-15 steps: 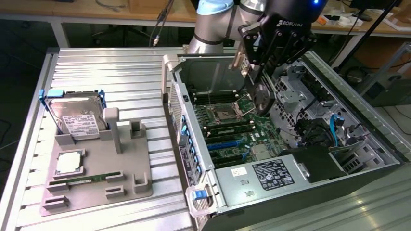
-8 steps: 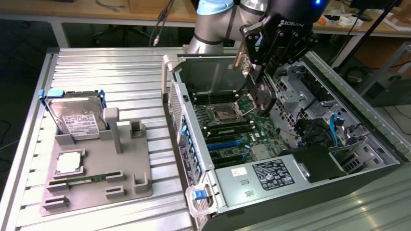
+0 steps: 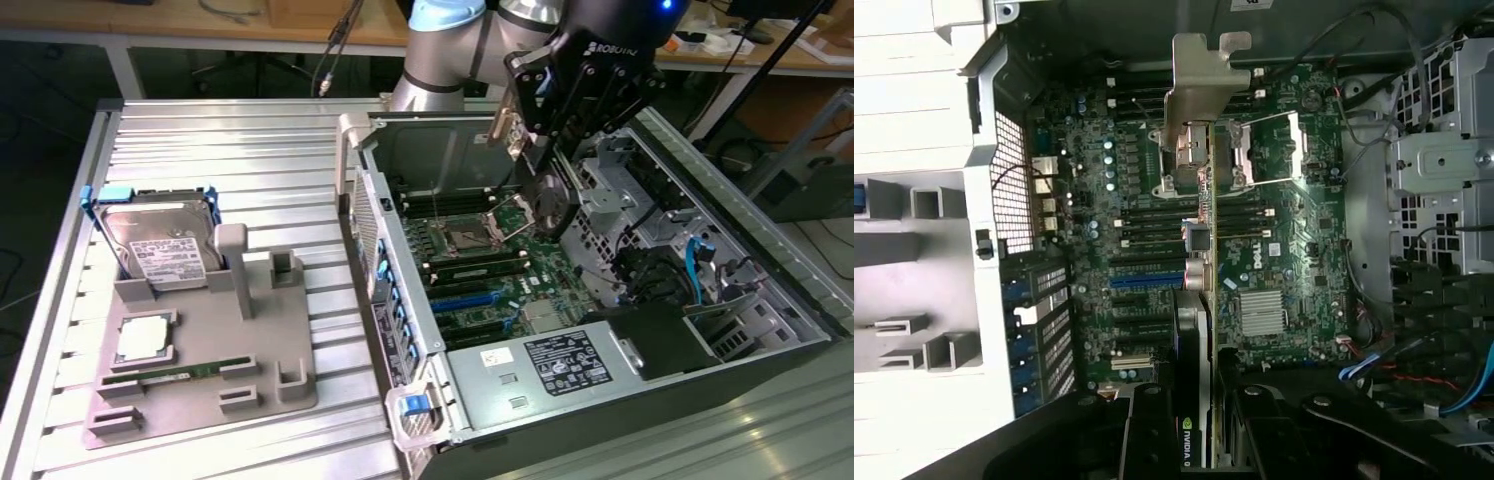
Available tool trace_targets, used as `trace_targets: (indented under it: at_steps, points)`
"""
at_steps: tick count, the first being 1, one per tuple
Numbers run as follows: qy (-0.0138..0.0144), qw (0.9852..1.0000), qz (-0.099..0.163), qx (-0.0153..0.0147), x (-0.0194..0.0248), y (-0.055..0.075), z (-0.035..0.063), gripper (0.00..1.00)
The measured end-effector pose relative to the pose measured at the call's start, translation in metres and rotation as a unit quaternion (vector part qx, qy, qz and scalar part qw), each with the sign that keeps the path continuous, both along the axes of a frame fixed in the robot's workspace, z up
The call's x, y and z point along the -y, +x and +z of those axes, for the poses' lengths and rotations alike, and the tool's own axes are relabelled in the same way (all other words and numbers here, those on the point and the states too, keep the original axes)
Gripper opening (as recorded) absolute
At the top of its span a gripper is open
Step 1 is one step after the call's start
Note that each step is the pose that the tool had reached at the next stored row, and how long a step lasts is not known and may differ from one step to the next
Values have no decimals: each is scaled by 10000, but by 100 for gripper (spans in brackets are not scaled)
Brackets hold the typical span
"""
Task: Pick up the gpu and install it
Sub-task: 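Pick up the gpu and move the gpu toward the slot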
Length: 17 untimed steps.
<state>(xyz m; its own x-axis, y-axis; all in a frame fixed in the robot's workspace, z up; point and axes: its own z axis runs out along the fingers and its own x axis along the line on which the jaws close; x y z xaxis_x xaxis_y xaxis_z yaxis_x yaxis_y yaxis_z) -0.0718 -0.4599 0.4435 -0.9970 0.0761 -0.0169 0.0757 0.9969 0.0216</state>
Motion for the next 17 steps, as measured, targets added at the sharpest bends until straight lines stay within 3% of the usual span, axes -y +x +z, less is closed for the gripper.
trace_targets:
  at_steps: [17]
  points:
    - [0, 10000, 0, 0, 0, 76, 0, 27]
